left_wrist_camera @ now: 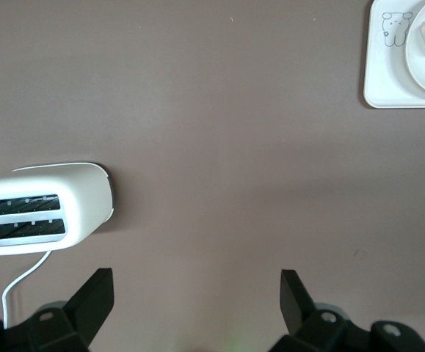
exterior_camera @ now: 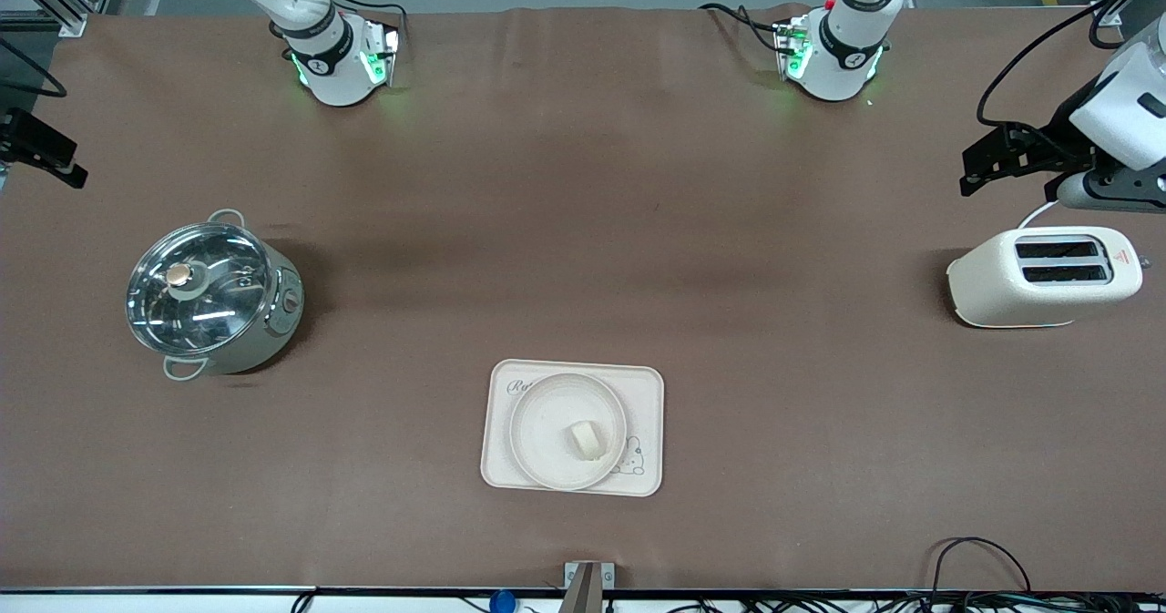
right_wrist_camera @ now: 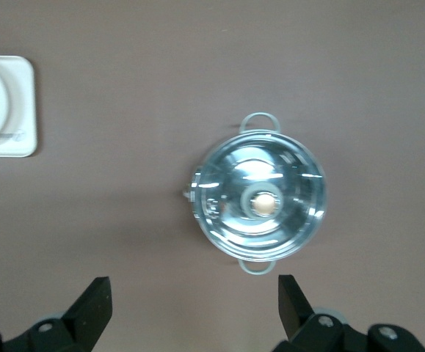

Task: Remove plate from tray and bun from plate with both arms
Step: 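Reach the right gripper down to the white plate's rim on the tray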

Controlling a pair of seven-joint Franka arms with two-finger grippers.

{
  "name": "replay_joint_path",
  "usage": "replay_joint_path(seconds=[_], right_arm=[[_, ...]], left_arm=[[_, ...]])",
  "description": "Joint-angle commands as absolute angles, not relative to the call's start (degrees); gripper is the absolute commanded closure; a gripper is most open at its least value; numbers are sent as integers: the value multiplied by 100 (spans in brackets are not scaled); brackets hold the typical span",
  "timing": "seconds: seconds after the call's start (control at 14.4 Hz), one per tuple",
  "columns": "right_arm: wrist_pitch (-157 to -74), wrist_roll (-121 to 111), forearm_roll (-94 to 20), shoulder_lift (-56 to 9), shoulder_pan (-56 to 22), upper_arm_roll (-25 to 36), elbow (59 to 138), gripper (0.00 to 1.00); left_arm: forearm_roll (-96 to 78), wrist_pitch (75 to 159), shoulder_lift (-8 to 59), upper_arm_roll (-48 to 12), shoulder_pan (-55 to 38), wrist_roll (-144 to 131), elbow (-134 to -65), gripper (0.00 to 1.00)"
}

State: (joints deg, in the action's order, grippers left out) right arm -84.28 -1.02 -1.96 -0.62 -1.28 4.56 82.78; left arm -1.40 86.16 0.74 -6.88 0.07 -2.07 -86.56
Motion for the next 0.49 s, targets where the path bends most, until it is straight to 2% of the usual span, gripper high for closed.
replay_joint_path(seconds=[0.0,0.42], right_arm=[[-8709,17,-667,-726,-342,448,8306,0],[-11053,2053,-1344,-2361,-1527,439,8306,0]], left_arm=[[-150,8508,0,-694,26,-211,-8648,0],[70,8543,18,-703,18,-264,-8613,0]])
